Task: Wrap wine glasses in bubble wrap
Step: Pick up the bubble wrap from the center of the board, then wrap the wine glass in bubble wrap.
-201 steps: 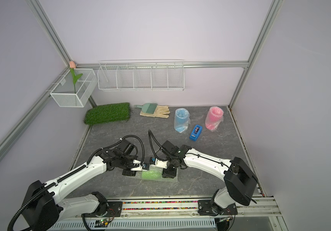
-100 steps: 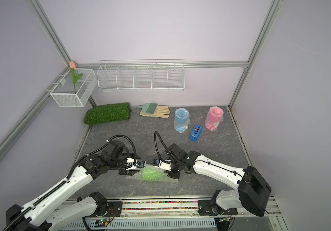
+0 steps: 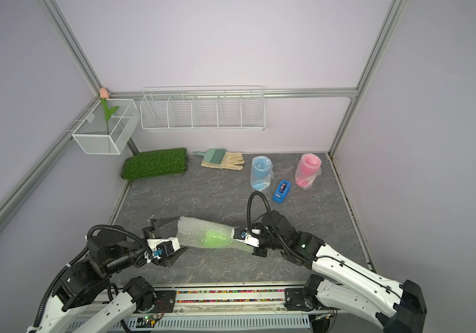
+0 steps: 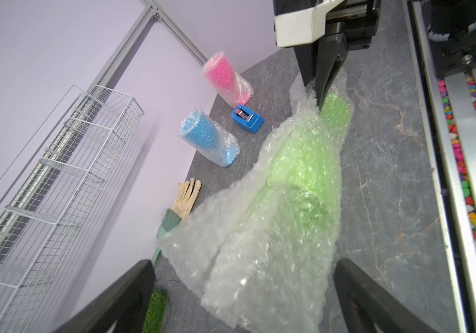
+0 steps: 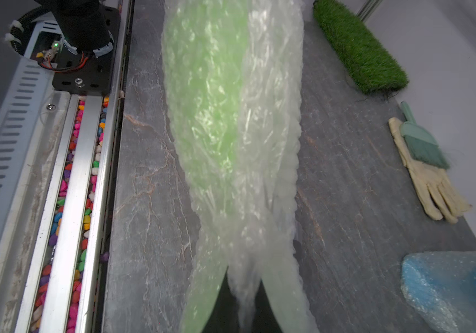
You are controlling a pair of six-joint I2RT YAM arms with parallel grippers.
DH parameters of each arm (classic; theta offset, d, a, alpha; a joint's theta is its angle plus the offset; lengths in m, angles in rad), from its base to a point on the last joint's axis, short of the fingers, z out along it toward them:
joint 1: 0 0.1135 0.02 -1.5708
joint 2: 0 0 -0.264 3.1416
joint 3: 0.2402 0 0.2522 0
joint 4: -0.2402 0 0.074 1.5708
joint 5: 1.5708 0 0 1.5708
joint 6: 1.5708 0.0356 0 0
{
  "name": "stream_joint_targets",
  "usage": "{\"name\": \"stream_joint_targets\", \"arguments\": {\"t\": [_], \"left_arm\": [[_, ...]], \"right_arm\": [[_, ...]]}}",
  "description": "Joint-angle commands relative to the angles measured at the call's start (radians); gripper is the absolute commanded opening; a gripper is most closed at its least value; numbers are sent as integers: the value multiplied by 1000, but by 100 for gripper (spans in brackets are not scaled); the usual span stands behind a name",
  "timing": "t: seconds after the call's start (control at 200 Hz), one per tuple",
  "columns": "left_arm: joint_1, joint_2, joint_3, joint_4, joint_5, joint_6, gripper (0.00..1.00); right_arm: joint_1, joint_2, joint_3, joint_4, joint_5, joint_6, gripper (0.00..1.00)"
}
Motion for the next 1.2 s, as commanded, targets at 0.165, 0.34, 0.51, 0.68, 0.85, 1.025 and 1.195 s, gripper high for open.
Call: {"name": "stream_joint_targets", "arguments": {"t": [0.165, 0.34, 0.51, 0.68, 0.85, 1.025, 1.195], "left_arm": [[-1, -47, 45, -28, 35, -45, 99], [-1, -36, 68, -47, 81, -68, 100], [-1, -7, 80, -96, 158, -100, 99], [-2, 23, 91, -140, 206, -106, 91], [-1, 32, 92, -149, 213, -98, 47], [-1, 34, 115, -155, 220, -78, 13], [-2, 59, 160, -189, 214, -54, 0]], "right_arm": [[-7, -106, 6, -71, -88, -139, 7], [-5, -122, 31, -126, -127, -170, 7], [-4, -154, 46, -140, -145, -184, 7], [-5, -187, 52, -150, -134, -190, 7], [-5, -199, 54, -150, -122, -181, 7], [-4, -168, 37, -127, -111, -156, 7], [-5, -108, -21, 12, -136, -98, 7]]}}
